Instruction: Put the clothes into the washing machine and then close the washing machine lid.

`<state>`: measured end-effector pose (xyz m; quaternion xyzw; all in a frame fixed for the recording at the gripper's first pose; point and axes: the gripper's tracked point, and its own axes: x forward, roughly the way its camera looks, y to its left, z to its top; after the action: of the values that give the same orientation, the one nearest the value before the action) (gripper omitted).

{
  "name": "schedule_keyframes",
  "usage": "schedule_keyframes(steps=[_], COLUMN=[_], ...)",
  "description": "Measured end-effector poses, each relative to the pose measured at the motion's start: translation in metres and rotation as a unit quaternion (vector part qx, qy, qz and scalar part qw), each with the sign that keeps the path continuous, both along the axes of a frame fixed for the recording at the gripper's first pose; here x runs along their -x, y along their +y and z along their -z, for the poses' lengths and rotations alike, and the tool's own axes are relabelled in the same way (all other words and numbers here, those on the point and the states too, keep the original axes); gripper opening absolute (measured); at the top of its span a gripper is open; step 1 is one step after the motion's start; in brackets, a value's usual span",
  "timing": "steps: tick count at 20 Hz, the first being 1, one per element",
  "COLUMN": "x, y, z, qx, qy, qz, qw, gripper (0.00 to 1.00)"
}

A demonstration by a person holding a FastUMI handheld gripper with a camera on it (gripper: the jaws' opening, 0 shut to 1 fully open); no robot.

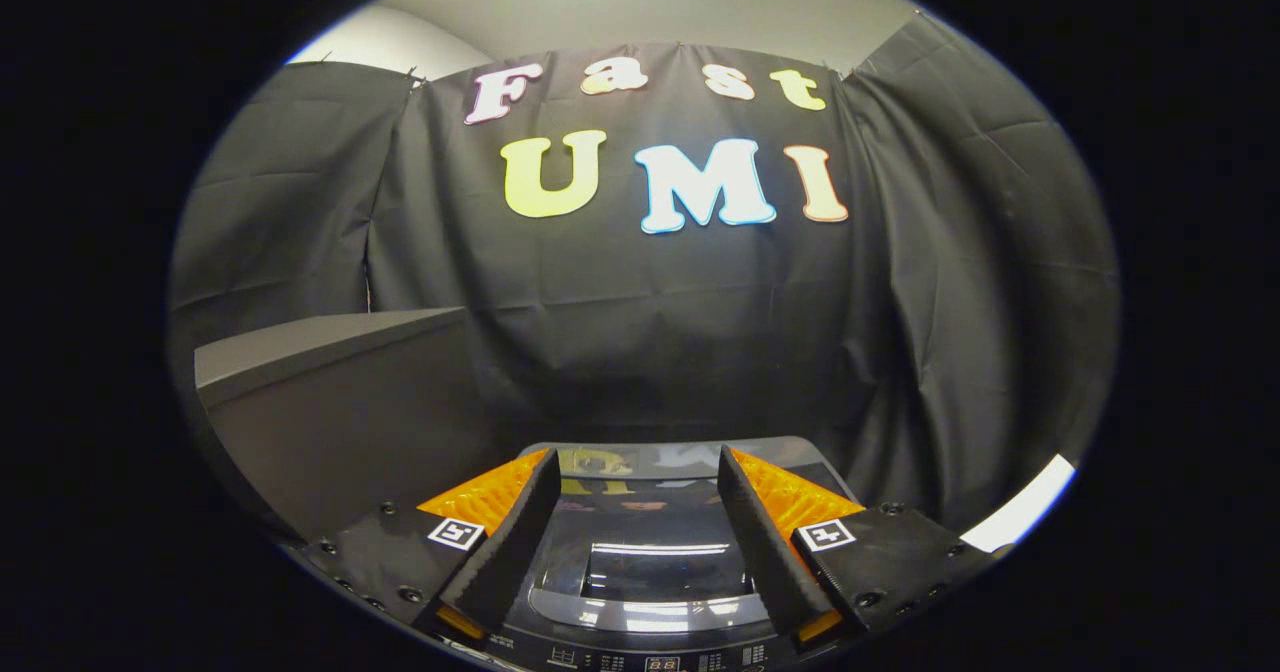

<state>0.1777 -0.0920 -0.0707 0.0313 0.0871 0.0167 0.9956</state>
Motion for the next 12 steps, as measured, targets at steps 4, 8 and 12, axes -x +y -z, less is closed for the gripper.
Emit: schedule_keyframes(steps=[4, 8, 12], x=[0.019, 0.043, 0.074], y=[0.002, 0.011, 0.016], z=[-0.036, -0.067, -0.091], qx=[-0.003, 0.002, 0.004], qy=[-0.019, -0.035, -0.040], qz=[0.008, 0.007, 0.013], qw=[1.000, 0.999, 0.999], gripper=[0.98, 0.98, 0.98])
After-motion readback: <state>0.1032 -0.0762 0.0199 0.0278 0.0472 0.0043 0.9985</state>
